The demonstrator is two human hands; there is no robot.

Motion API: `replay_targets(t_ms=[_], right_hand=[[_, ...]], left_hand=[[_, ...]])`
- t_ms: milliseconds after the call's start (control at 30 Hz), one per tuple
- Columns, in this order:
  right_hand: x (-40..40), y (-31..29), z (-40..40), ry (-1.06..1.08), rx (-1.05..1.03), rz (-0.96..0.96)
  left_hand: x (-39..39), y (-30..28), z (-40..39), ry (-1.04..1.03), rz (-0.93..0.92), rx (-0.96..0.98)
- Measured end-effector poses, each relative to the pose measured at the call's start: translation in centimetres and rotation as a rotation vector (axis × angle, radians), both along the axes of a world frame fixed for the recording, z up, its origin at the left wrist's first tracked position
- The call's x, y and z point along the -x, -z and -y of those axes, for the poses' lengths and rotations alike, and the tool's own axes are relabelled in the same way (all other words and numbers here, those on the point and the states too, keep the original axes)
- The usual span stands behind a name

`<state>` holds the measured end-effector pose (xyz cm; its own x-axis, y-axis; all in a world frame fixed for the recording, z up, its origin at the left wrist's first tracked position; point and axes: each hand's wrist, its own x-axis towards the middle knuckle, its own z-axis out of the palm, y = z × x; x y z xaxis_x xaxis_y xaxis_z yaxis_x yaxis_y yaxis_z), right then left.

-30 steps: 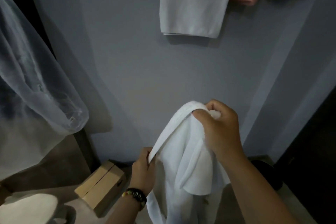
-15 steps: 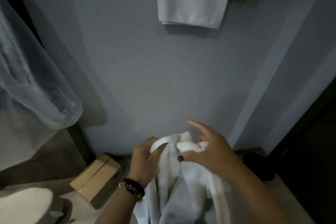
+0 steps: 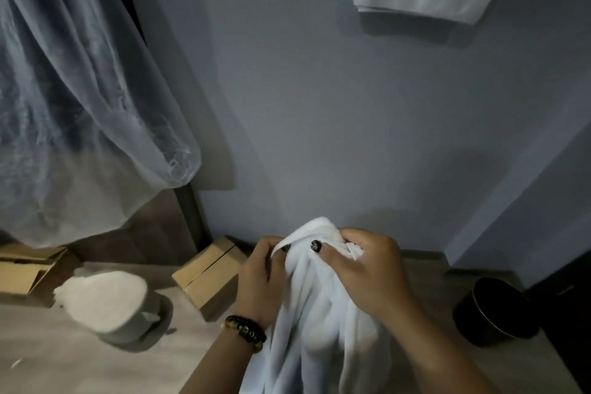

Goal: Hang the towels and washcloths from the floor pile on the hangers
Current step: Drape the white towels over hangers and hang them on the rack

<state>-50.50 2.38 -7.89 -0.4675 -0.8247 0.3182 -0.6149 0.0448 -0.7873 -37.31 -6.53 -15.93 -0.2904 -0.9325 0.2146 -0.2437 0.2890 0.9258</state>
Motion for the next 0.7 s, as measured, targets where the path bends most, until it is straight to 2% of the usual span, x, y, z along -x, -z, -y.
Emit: replay_targets(t_ms=[167,300,433,533,700], right_hand=[[1.6,-2.1,-0.4,0.081,0.074,-0.054],[3.7,-3.0,-1.2,0.052,0.023,-0.130],[4.9,-1.5,-2.1,0.037,-0.240,-0.151],[3.9,0.2,-2.2,0.005,-0.435,-0.146],[2.1,1.8,-0.5,-0.180,-0.354,-0.036]], left_hand=[[-0.4,3.8,0.5,-0.091,0.136,-0.131],[-0.3,3.6,1.1,-0.120,0.033,-0.187],[0.3,1.1,1.4,-0.080,-0.129,-0.063],[1.1,-0.9,1.2,0.037,-0.150,0.105],[1.9,-5.4,0.1,0.285,-0.121,0.346]])
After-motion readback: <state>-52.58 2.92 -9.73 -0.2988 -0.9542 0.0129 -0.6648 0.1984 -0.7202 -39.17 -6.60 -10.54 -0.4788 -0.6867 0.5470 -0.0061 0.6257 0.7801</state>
